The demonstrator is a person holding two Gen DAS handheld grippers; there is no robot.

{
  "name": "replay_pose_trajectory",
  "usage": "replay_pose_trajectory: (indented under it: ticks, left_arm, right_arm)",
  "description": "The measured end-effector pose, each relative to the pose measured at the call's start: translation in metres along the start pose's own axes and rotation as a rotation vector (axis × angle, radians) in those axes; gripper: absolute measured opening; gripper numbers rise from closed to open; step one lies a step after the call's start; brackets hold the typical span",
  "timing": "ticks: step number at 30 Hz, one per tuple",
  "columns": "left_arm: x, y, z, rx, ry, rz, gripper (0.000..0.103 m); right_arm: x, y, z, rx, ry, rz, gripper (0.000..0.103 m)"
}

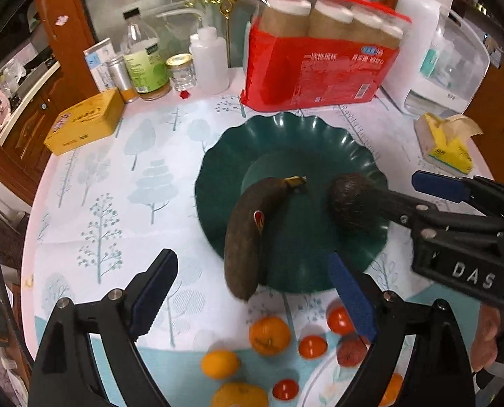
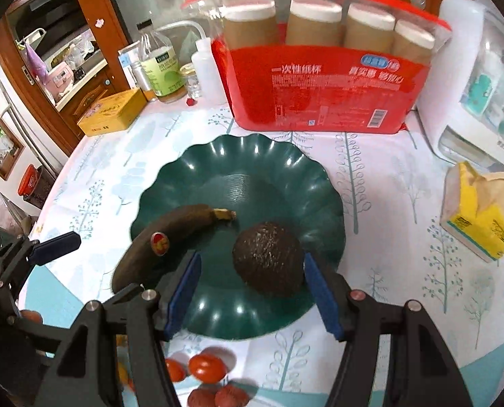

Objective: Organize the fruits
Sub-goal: 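Carry banana and avocado onto the green plate and open both tools, then withdraw both tools from the plate back toward the remaining fruit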

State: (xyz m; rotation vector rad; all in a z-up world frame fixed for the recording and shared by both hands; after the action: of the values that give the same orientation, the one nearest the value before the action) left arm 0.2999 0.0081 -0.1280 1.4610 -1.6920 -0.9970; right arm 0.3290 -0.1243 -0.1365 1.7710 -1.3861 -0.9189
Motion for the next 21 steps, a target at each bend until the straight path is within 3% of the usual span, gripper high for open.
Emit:
replay_pose_trajectory:
  ticks: [6, 14, 21]
  left_arm:
    - [-0.013, 0.055, 0.011, 0.033, 0.040, 0.036, 0.090]
    - [-0.040, 0.141, 0.038, 0.132, 0.026, -0.044, 0.090]
    - [-0.053, 0.177, 0.078, 0.194, 0.036, -0.085, 0.090]
  right_arm:
    - [-0.006, 0.059, 0.007, 0.049, -0.001, 0.034, 0.064]
    - [-0.024, 0.142, 0.038, 0.112, 0.041, 0.064, 0.064]
    - [-0.036, 0.179, 0.082, 0.145, 0.044, 0.054, 0.064]
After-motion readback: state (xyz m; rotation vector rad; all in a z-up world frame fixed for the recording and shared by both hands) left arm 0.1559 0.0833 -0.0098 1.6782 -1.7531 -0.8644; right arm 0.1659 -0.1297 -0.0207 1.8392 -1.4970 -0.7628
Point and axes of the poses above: each gripper's, at about its wrist camera, not at the fingertips, and y roughly against the way its jaws point, x to its right, z to its underside, the point moved 7 cm from there along -y, roughly the way its jaws point, and after that the axes turned 1 degree about -y, right-handed, at the moved point
